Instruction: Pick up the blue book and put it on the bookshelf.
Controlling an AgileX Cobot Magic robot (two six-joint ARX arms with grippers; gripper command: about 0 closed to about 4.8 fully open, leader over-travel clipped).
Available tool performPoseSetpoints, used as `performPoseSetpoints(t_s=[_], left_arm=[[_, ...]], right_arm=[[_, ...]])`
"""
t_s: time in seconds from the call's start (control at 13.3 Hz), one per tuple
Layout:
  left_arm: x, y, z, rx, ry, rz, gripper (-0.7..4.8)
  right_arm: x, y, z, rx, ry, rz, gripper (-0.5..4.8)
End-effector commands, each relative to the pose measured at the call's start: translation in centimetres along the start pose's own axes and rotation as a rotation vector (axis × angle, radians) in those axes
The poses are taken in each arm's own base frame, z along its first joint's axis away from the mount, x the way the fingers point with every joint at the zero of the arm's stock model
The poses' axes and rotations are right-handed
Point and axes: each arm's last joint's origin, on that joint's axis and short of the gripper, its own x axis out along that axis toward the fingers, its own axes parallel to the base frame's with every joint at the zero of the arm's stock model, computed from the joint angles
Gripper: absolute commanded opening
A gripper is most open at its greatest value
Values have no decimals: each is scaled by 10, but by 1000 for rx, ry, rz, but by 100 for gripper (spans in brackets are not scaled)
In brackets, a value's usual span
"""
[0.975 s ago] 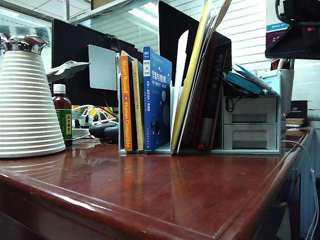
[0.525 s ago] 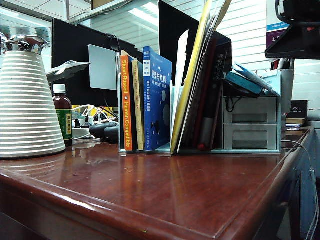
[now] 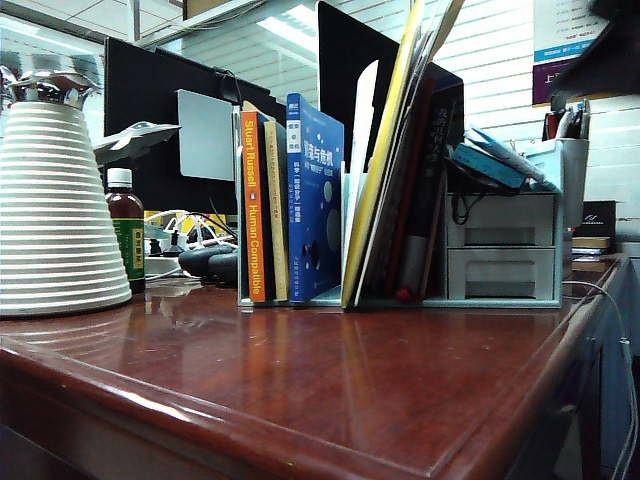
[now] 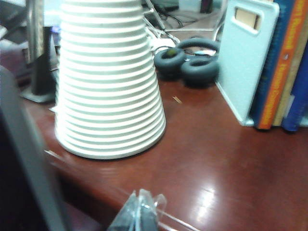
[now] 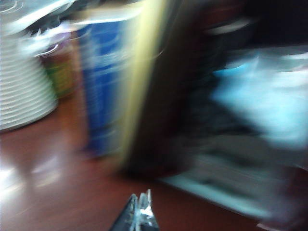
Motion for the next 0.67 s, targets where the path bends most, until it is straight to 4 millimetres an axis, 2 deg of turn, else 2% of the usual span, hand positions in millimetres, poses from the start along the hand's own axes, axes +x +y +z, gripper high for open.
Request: performPoseSetpoints(t_s=[0.07, 0.22, 0.45, 0.67], left_arm=[[0, 0, 1, 0, -10, 1, 8], [0, 0, 1, 0, -10, 2, 8], [0, 0, 1, 0, -10, 2, 8], [0, 0, 1, 0, -9, 2, 8]], right_arm=[[-19, -22, -15, -1, -53, -230, -1], [-32, -31, -27, -5, -72, -317, -1], [-46, -34, -50, -2, -9, -370, -1], [-53, -36, -55, -3, 23, -414, -1]])
